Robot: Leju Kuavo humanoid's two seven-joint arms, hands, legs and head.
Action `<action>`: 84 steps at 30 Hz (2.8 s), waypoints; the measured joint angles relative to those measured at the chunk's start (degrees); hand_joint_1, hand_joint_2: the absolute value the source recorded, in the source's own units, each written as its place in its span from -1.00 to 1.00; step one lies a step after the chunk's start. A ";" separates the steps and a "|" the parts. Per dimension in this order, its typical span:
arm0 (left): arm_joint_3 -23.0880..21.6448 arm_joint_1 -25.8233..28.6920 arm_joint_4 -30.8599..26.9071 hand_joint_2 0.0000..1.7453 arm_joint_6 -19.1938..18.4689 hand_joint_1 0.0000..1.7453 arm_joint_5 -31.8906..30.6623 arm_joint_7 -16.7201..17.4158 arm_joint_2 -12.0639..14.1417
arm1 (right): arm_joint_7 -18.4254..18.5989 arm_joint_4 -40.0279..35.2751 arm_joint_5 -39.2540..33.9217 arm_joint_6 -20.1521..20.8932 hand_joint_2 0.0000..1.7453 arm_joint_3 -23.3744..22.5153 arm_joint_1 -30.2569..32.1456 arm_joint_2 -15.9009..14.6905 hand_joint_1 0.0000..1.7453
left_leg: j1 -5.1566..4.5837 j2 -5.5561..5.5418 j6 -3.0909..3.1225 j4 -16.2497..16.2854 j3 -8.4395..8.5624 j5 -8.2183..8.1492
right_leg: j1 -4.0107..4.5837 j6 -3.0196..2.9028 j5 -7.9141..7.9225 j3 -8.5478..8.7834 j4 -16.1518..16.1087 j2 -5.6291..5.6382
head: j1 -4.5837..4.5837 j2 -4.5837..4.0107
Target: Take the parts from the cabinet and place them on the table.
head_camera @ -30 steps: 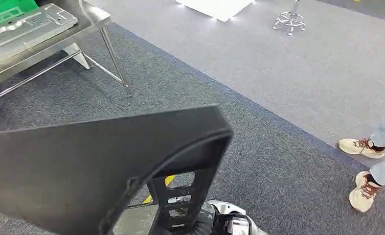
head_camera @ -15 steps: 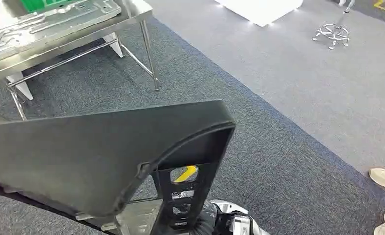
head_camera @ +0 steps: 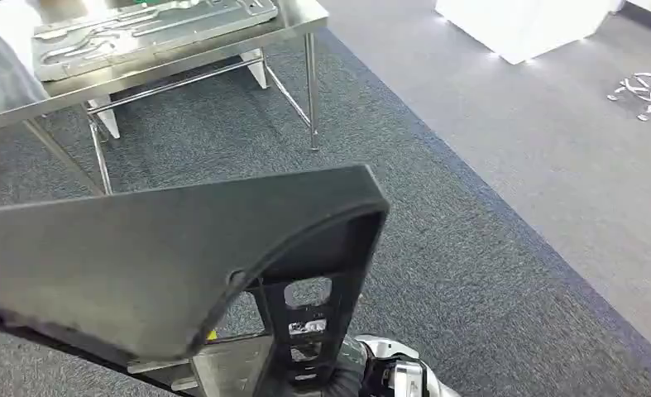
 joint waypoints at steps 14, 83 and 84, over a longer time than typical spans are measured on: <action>0.04 -0.29 -0.05 -1.00 -1.77 -1.00 -0.42 -2.34 0.00 | -0.02 0.02 -0.09 -0.26 1.00 -0.09 0.14 0.07 0.90 | -0.45 11.22 0.17 0.03 0.10 0.30 | 0.30 0.80 -1.65 2.61 -0.92 -9.52 | -0.28 0.00; -0.09 -0.04 -0.09 -1.00 -3.04 -1.00 -2.30 -5.57 0.02 | -0.18 -3.65 -2.95 1.29 1.00 -3.26 2.70 -1.22 0.90 | -0.08 8.27 1.95 0.11 2.84 -2.21 | 0.07 2.26 -10.58 -6.84 16.95 -3.08 | -0.09 0.00; -0.11 -0.04 -0.09 -1.00 -3.04 -1.00 -2.30 -5.57 0.04 | -0.17 -3.65 -2.95 1.29 1.00 -3.26 2.73 -1.22 0.90 | -0.14 8.17 1.87 0.11 3.65 -2.80 | 0.13 2.05 -9.12 -6.84 14.86 -3.08 | -0.07 0.00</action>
